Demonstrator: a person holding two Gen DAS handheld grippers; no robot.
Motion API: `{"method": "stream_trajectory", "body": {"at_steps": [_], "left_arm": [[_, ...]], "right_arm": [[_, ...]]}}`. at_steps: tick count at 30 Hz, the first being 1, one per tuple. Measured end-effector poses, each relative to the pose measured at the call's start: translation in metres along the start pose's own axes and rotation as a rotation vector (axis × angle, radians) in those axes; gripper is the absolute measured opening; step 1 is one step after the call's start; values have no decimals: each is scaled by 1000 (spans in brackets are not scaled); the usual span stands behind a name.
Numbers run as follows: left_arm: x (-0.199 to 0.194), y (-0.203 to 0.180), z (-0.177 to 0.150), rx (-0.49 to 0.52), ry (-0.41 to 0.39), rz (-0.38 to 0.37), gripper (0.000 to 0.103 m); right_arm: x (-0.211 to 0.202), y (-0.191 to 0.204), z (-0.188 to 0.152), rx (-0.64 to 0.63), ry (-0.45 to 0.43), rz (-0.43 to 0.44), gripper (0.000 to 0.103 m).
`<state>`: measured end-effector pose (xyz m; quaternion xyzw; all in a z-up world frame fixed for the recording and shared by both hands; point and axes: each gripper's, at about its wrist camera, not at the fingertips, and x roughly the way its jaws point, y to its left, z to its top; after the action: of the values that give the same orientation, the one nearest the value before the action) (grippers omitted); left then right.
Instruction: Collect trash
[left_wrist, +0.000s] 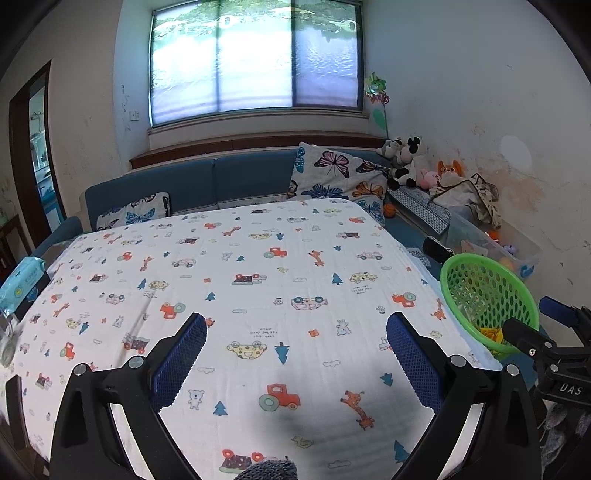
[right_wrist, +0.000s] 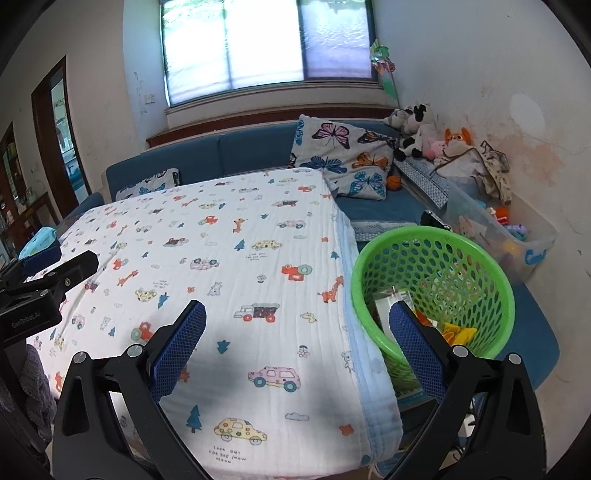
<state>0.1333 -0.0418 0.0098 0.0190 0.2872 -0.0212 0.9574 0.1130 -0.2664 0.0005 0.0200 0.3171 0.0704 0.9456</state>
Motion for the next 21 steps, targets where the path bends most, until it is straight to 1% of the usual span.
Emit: {"method": "stream_trajectory", "body": {"at_steps": [10,21], "left_arm": [[-4,3,-5,11,-11,26,95],[-4,9,-9,12,-21,49,95]], "right_arm": [[-7,4,1,-10,-20,-14,99],[-7,5,0,-9,-20,-15,99]]}}
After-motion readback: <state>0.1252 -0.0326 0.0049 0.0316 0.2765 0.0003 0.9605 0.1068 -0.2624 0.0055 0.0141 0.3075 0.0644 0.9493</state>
